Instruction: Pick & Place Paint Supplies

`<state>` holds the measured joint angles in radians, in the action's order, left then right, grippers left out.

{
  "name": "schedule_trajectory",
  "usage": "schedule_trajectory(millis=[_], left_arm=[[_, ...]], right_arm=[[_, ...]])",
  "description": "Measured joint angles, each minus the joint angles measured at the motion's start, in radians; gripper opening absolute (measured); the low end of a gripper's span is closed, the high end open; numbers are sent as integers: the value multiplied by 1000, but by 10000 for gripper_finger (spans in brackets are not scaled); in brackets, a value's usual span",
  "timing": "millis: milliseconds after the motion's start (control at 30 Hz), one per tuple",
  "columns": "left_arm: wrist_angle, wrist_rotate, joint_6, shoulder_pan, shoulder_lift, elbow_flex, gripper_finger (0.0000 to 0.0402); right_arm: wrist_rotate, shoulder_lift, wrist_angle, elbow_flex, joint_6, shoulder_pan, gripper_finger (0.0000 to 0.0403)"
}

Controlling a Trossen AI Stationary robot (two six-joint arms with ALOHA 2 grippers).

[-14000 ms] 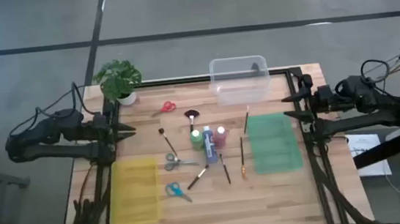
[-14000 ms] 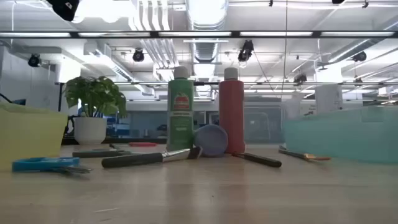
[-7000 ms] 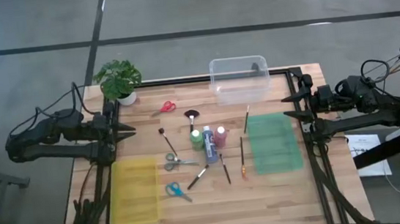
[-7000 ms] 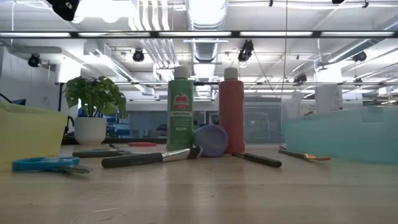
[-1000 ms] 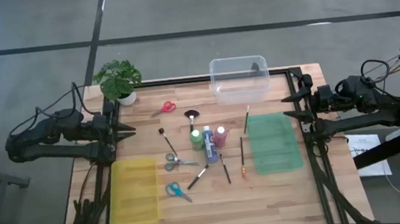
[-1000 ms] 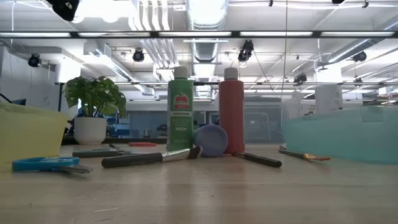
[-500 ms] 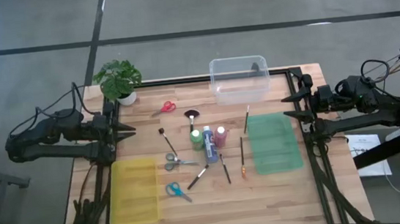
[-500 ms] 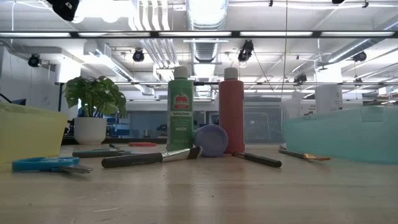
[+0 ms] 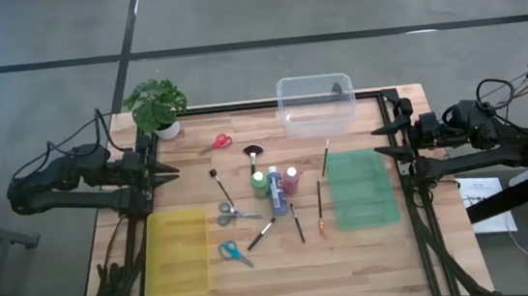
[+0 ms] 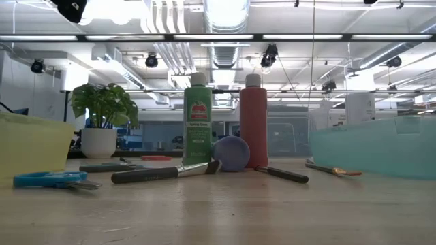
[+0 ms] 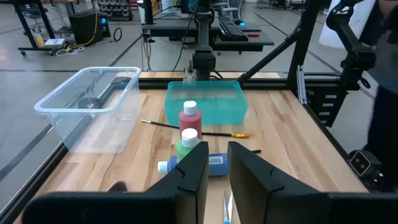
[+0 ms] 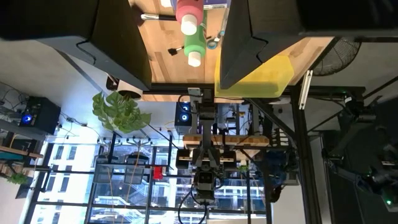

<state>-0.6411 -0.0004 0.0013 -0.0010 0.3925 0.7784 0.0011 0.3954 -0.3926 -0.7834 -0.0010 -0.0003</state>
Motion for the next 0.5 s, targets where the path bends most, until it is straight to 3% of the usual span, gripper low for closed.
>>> schedule_trajectory(millis=[200, 367, 500], left_arm=[[0, 0, 0, 0, 0, 0, 73], [0, 0, 0, 0, 0, 0, 73], [-75, -29, 135, 1, -7, 0, 73]], right_arm=[[-2, 22, 130, 0, 10, 0, 192], [-80, 76, 437, -2, 333, -1, 192], [-128, 136, 699, -16, 520, -1, 192]])
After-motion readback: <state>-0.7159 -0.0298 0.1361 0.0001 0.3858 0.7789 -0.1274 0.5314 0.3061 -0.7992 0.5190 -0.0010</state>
